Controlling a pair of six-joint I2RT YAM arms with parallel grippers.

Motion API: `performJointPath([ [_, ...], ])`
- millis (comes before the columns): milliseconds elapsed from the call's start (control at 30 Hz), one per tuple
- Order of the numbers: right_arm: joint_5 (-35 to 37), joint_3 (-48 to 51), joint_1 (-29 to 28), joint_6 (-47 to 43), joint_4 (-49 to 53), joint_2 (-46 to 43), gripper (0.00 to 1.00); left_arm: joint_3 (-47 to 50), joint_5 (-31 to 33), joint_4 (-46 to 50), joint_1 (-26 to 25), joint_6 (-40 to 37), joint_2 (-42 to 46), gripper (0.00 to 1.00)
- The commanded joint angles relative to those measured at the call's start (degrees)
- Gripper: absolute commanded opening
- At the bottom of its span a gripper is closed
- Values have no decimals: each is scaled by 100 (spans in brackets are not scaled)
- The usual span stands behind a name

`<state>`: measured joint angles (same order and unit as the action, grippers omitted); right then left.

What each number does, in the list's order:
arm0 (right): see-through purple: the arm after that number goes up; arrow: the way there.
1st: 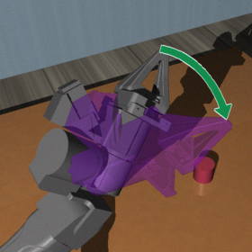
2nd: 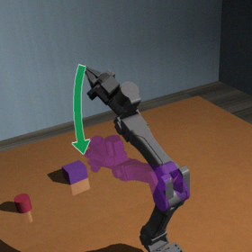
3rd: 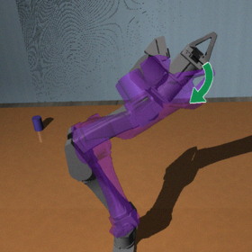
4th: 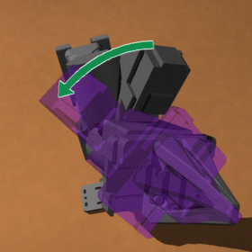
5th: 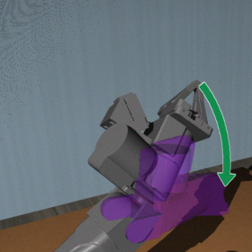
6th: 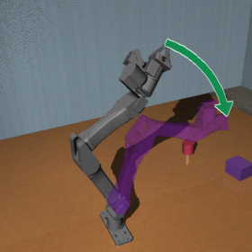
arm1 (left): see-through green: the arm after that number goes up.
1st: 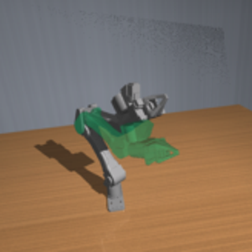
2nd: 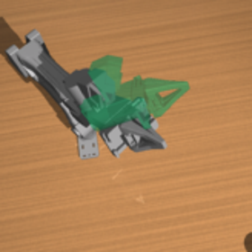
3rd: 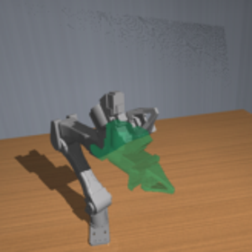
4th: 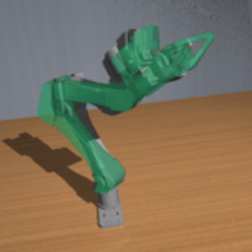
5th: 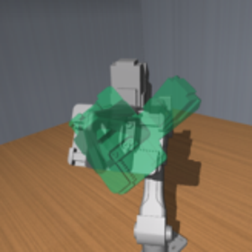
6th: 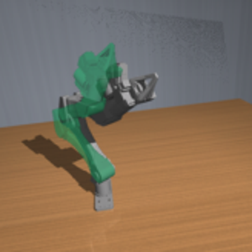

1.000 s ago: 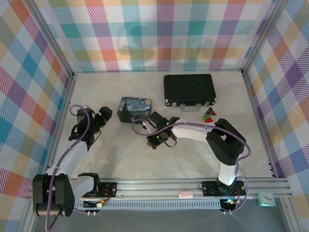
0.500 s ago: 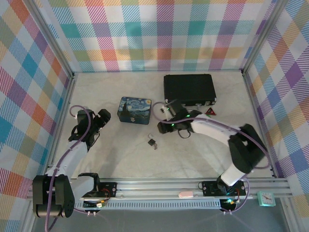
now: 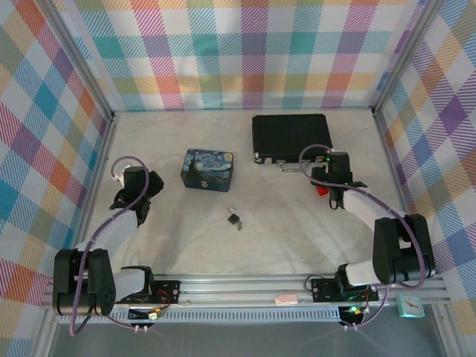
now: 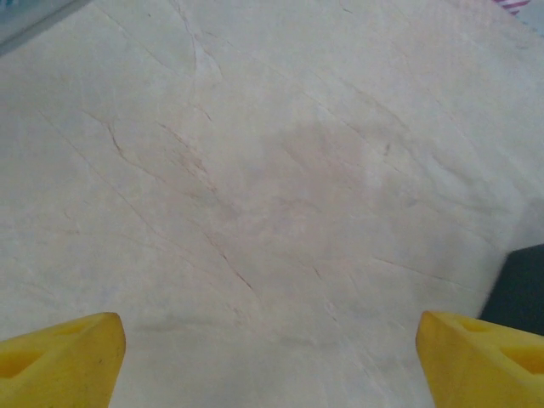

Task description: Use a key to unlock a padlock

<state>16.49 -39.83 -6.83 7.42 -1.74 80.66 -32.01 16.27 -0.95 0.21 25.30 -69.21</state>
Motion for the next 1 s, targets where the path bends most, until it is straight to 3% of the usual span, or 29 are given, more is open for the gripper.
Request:
performJointPath([
  [0,-170,269,271,-315,-1390,346,74,-111,330,-608,68,-694,-355,87],
  [133,-344,557,359,-493,-2409,543,80,295,248,-1475,48,-1026,-522,86],
  [233,-654,815,419,-529,-3103,700,98,620,235,-2146,-28,-1253,-596,86],
  [333,-798,1157,450,-522,-3566,543,99,709,197,-2651,-176,-1558,-745,86],
  [433,-925,1718,533,-472,-4869,760,99,809,147,-3602,-346,-2021,-1053,87],
  [633,-722,1773,538,-426,-4898,749,99,1094,-143,-5449,-599,-2627,-2167,88],
  [767,-735,1769,537,-417,-4806,698,99,1066,-22,-5180,-633,-2586,-2083,90],
  [867,-733,1769,533,-421,-4825,707,99,960,-9,-5034,-634,-2578,-2106,100],
  [967,-726,1769,538,-424,-4806,706,99,953,-8,-5033,-628,-2583,-2111,100],
])
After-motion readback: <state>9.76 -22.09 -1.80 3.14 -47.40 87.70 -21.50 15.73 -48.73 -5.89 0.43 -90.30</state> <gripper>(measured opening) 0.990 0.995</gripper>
